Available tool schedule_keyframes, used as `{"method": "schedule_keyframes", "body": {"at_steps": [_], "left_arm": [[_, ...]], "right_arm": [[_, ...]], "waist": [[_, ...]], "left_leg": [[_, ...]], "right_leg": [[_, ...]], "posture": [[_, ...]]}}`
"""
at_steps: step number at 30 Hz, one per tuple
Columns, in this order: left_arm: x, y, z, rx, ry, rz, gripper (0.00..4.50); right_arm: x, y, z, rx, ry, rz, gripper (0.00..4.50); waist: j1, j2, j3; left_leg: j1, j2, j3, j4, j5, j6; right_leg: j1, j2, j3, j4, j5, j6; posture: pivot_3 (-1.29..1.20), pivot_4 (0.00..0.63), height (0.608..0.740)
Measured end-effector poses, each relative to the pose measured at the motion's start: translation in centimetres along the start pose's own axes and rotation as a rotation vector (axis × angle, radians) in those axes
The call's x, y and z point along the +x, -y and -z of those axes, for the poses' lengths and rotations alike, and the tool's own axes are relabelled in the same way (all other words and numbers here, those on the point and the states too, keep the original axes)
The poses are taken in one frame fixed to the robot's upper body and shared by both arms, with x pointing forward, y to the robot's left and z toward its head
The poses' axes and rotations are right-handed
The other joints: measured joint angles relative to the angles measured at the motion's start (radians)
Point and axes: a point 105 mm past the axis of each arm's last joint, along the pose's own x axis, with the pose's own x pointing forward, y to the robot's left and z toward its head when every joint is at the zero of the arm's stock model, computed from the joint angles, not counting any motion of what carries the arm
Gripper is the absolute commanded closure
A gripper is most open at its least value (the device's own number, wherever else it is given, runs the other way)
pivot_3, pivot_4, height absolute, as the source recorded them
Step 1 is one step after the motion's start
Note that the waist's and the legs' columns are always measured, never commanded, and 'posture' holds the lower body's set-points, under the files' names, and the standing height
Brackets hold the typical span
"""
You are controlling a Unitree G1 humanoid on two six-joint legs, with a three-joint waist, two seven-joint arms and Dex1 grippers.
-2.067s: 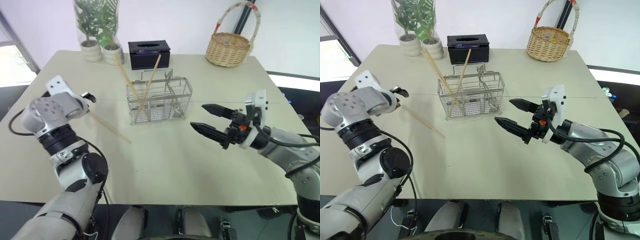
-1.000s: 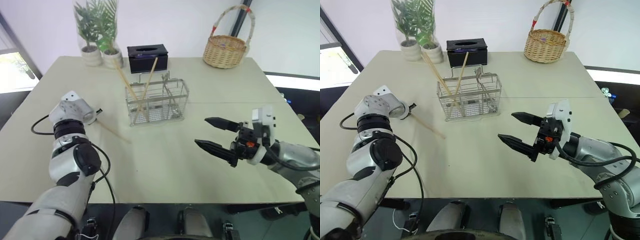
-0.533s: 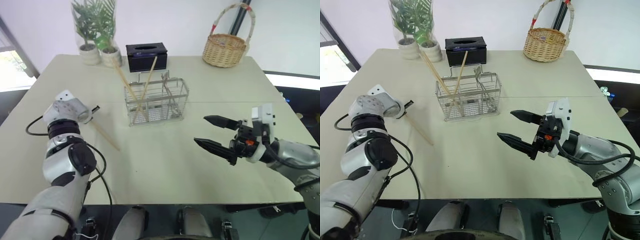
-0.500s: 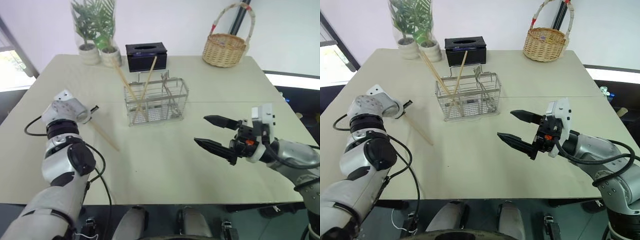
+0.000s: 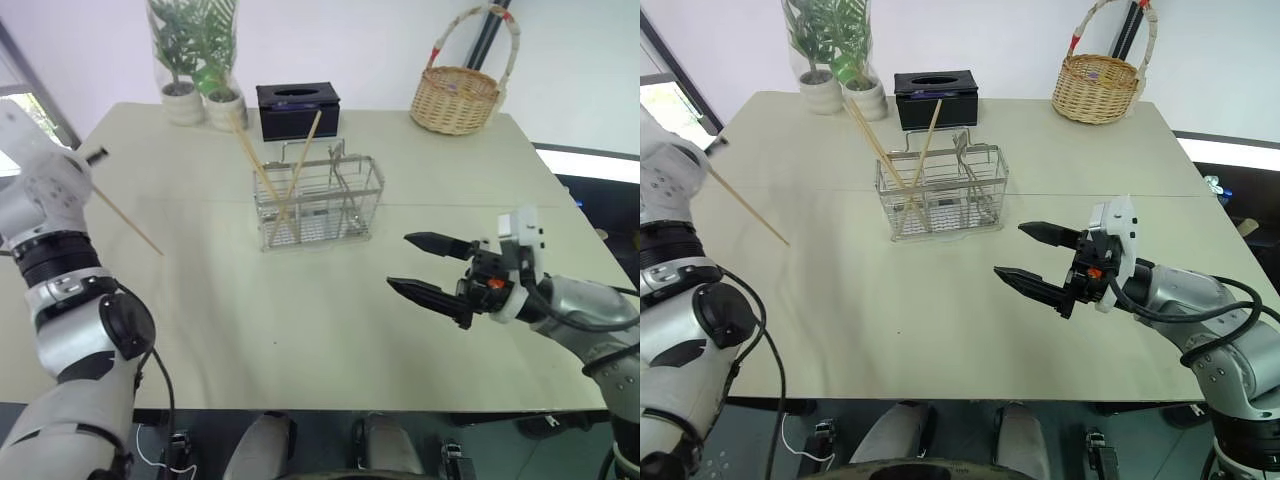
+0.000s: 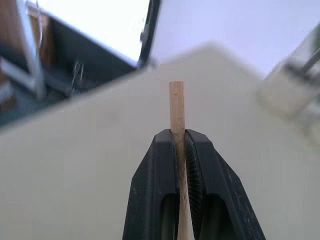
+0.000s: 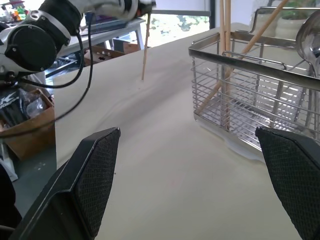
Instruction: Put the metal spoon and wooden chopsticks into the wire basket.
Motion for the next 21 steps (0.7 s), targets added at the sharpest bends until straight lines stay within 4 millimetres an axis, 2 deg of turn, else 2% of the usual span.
{"method": "schedule_keyframes", "body": {"at_steps": [4,7,10,11,13,16,21], "left_arm": [[-1.5,2.8,-4.1,-0.047,0.2,0.199,4.49],[-3.7,5.7,-7.9,-0.123,0.319,0.396,4.49],[-7.2,9.9,-11.5,-0.176,0.424,0.638,4.49],[-8.4,11.2,-12.0,-0.179,0.446,0.707,4.49],[-10.3,14.0,-11.8,-0.157,0.456,0.831,4.49],[-12.0,17.8,-9.1,-0.092,0.4,0.975,4.49],[-13.5,21.2,-4.3,0.016,0.303,1.106,4.49]], "right_arm": [[0.0,0.1,-0.5,-0.021,-0.009,-0.007,0.0],[-0.2,0.2,-0.5,-0.018,-0.018,-0.002,0.0],[-0.3,0.2,-0.5,-0.015,-0.02,0.006,0.0],[-0.3,0.3,-0.5,-0.015,-0.021,0.009,0.0],[-0.3,0.4,-0.4,-0.014,-0.02,0.022,0.0],[-0.4,0.4,-0.3,-0.009,-0.016,0.044,0.0],[-0.6,0.2,0.0,-0.006,-0.017,0.075,0.0]], "waist": [[-0.002,0.0,0.0],[-0.002,-0.001,0.0],[-0.001,-0.001,0.0],[-0.002,0.0,0.0],[-0.002,0.002,0.0],[-0.003,0.002,0.0],[-0.009,0.005,0.003]], "left_leg": [[0.0,0.001,-0.001,0.0,0.0,0.0],[-0.001,0.001,-0.001,0.0,0.001,0.002],[-0.001,0.0,-0.001,0.0,0.001,0.003],[-0.001,0.0,-0.001,0.001,0.001,0.004],[0.0,0.0,-0.001,0.0,0.001,0.004],[0.0,0.0,-0.001,0.001,0.001,0.004],[0.0,0.001,0.0,0.0,0.001,0.005]], "right_leg": [[0.0,0.0,0.0,-0.001,0.0,0.0],[0.0,0.0,0.0,-0.001,0.0,0.0],[0.001,0.0,0.0,-0.002,0.0,0.0],[0.002,0.0,0.0,-0.002,0.0,0.0],[0.003,0.0,0.0,-0.002,0.0,0.0],[0.002,0.0,0.0,-0.002,0.0,0.0],[0.001,0.001,0.0,-0.001,0.0,0.0]], "posture": [[0.0,0.15,0.65],[0.0,0.15,0.65],[0.0,0.15,0.65],[0.0,0.15,0.65],[0.0,0.15,0.65],[0.0,0.15,0.65],[0.0,0.15,0.65]]}}
